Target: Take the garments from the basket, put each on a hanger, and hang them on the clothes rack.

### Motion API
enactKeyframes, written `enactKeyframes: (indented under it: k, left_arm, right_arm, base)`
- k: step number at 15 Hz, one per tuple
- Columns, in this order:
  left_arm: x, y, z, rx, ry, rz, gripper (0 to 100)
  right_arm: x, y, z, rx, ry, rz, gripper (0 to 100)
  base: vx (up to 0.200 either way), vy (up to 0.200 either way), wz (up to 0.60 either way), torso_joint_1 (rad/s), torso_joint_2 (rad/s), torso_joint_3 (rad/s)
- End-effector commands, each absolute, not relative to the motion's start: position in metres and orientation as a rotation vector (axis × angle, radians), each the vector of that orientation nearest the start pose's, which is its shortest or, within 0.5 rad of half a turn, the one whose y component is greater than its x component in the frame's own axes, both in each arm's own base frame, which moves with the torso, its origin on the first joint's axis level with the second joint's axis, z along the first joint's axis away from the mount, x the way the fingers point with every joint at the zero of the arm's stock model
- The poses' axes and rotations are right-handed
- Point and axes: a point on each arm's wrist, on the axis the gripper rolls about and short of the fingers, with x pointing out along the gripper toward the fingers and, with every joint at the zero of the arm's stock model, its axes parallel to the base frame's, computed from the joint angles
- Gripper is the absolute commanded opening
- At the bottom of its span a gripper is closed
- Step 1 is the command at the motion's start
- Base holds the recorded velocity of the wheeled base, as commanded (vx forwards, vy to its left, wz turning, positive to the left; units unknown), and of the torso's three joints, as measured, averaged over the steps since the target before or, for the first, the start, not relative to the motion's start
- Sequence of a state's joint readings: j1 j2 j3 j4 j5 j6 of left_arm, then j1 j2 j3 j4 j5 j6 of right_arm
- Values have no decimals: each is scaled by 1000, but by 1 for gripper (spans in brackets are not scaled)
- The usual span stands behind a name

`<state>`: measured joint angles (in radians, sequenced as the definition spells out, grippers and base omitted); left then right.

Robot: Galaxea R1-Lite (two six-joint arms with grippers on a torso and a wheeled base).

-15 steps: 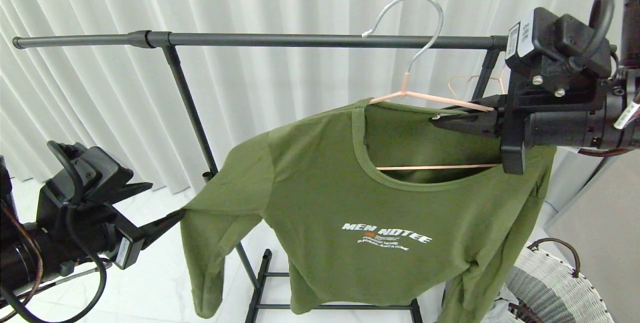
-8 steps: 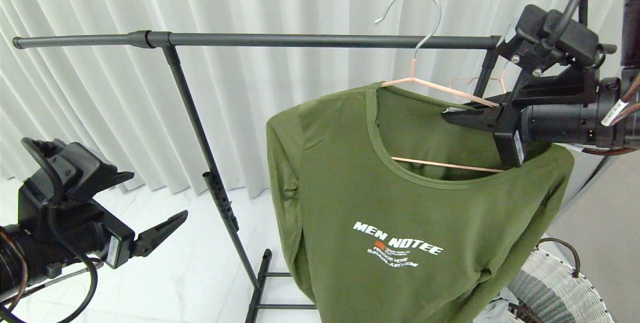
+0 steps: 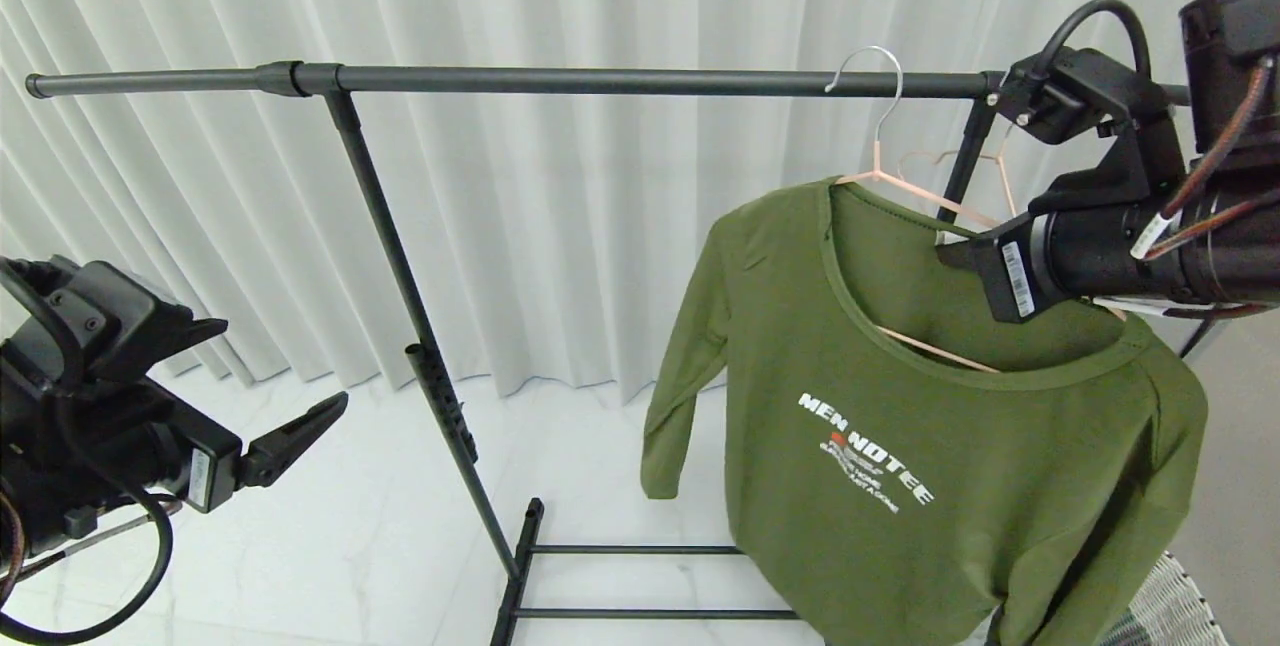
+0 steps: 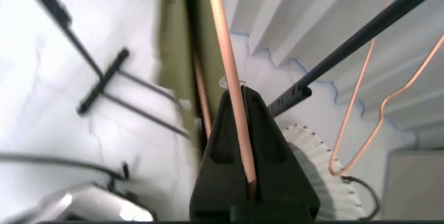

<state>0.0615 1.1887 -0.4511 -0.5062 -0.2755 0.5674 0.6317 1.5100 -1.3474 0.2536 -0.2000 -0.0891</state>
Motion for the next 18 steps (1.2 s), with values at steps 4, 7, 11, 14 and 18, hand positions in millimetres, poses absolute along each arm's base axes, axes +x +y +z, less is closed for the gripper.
enactKeyframes:
  k: [4,7,11,14,18]
  left_arm:
    - [167,5,193,468,183,-218,100]
    - [167,5,193,469,183,-219,100]
    - [166,2,191,477,184,-239,100]
    - [165,-4,189,481,182,-277,100]
    - [165,-10,189,485,175,-309,100]
  right_arm:
    - [237,167,308,-197,362,400,0]
    - [243,171,307,-189,347,399,0]
    - [253,178,300,-183,340,398,0]
    - [262,181,293,-165,356,387,0]
    - [275,185,282,-161,365,368,0]
  base:
    - [100,0,0,1,1,4]
    - [200,0,0,-4,4,7]
    - [100,0,0,5,1,1]
    - [0,0,0,0,0,0]
    - [0,0,0,0,0,0]
